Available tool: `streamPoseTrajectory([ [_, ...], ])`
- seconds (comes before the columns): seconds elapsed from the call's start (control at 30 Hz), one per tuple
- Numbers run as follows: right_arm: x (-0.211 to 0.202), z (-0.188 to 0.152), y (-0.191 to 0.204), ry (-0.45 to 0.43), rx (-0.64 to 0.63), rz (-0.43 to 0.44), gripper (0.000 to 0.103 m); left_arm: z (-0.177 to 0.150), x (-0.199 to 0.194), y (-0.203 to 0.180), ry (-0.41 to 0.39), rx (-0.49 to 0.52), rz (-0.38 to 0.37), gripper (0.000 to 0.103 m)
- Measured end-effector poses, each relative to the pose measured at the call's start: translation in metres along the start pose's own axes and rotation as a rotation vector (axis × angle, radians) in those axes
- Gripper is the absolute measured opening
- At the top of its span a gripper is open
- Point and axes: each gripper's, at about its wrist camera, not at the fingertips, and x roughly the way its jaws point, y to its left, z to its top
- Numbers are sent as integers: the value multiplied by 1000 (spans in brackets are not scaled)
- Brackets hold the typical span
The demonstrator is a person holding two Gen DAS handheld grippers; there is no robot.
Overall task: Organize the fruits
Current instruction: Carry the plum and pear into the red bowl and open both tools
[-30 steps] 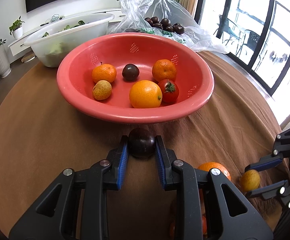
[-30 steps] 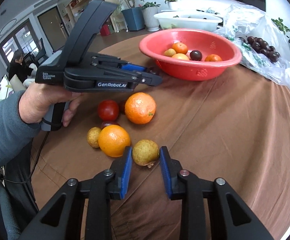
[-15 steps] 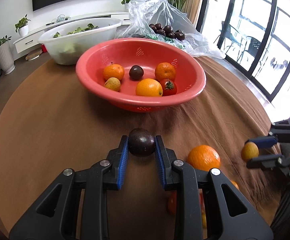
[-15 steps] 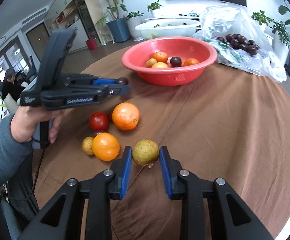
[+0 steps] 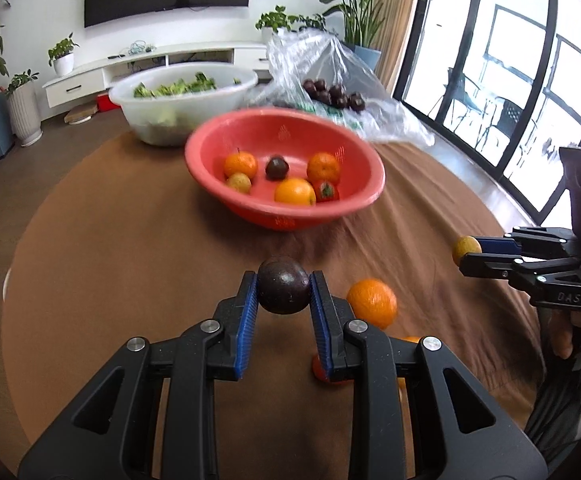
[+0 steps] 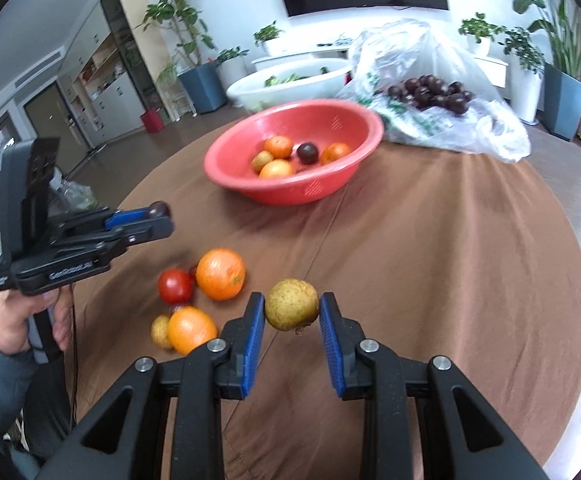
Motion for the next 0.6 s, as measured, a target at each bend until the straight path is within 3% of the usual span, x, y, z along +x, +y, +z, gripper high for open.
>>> streamPoseTrajectory([
  [0.33,-17,66,2,-116,-16,-46,30,59,-7,-4,-59,47,16,24],
  [0.6,7,128,11,-144,-46,-35,30,99,36,0,-7,67,18,24],
])
